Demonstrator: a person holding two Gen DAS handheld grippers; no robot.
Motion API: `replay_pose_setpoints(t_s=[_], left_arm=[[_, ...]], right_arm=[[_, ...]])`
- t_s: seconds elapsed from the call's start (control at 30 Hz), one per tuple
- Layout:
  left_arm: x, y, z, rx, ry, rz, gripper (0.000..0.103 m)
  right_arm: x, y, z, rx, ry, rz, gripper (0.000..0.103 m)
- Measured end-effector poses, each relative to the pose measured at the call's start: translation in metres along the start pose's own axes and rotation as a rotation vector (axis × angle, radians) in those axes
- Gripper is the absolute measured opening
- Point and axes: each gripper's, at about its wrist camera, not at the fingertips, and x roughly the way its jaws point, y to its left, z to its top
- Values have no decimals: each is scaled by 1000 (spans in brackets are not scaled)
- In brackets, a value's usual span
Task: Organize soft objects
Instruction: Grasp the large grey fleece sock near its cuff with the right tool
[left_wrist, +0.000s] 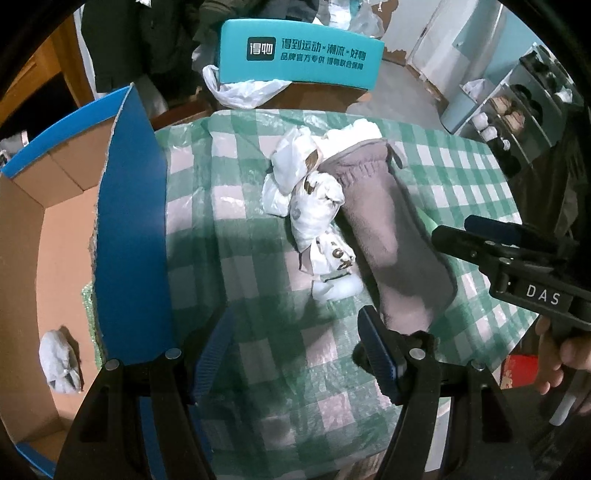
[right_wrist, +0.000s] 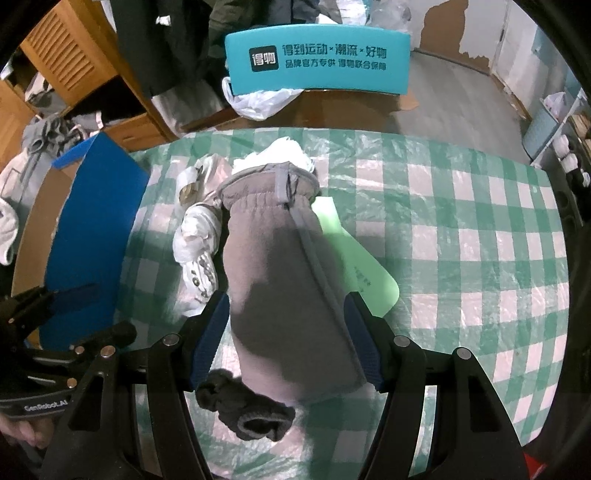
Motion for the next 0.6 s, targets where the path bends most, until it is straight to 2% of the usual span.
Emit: replay_pose_setpoints(t_s=[0.3,0.43,0.6], left_arm=[[3,8,-3,-3,5,13,71],[3,6,-3,-4,5,1,76],[7,1,-3,-15,17,-26,77]], right_arm=[[19,11,-3,-32,38,-19,67],[29,19,-6,-57,56,-25,67],[42,31,-9,-105,78,-47,67]])
